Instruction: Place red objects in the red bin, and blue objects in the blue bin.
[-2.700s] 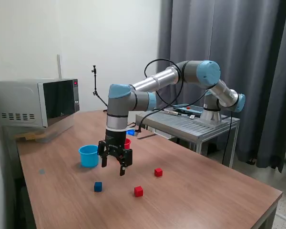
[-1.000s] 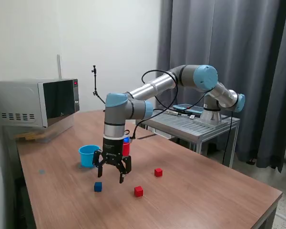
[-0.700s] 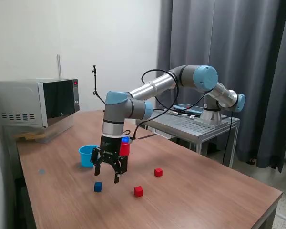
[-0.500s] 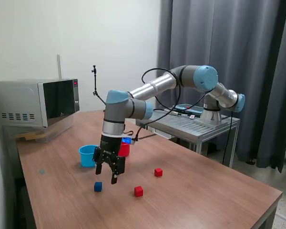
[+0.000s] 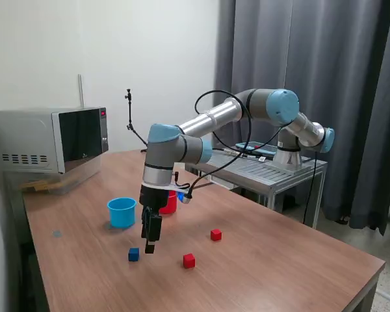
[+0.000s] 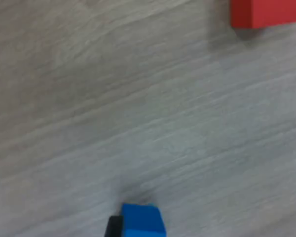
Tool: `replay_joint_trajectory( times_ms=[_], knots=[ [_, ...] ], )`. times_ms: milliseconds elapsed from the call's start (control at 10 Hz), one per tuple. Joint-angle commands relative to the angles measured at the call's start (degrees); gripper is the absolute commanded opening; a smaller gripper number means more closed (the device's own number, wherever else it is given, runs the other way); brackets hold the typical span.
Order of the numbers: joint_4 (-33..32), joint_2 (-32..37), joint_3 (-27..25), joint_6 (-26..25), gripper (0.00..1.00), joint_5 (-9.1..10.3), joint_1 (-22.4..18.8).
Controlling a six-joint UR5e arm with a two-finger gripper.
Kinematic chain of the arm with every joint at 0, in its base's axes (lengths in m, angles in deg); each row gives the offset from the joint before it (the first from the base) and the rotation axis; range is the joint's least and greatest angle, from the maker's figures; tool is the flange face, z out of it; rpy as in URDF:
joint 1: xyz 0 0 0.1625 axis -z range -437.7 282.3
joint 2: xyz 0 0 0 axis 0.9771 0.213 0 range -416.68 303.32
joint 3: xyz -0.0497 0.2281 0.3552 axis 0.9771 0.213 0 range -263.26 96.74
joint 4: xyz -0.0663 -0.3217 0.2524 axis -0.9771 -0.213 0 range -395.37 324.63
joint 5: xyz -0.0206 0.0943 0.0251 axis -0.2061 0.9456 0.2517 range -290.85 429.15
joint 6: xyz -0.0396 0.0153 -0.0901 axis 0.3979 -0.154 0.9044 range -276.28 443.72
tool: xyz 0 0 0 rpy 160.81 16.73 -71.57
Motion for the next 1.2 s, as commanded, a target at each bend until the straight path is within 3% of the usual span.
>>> replay_joint_trajectory(
  times_ms=[0, 600, 1100],
  knots=[
    [-0.04, 0.03, -0.12, -5.35, 1.0, -1.42, -0.01],
    [0.05, -0.76, -1.17, -5.96, 1.0, -1.69, 0.08],
    [-1.0, -4.1, 2.78, -5.79, 1.0, -1.6, 0.96]
  ],
)
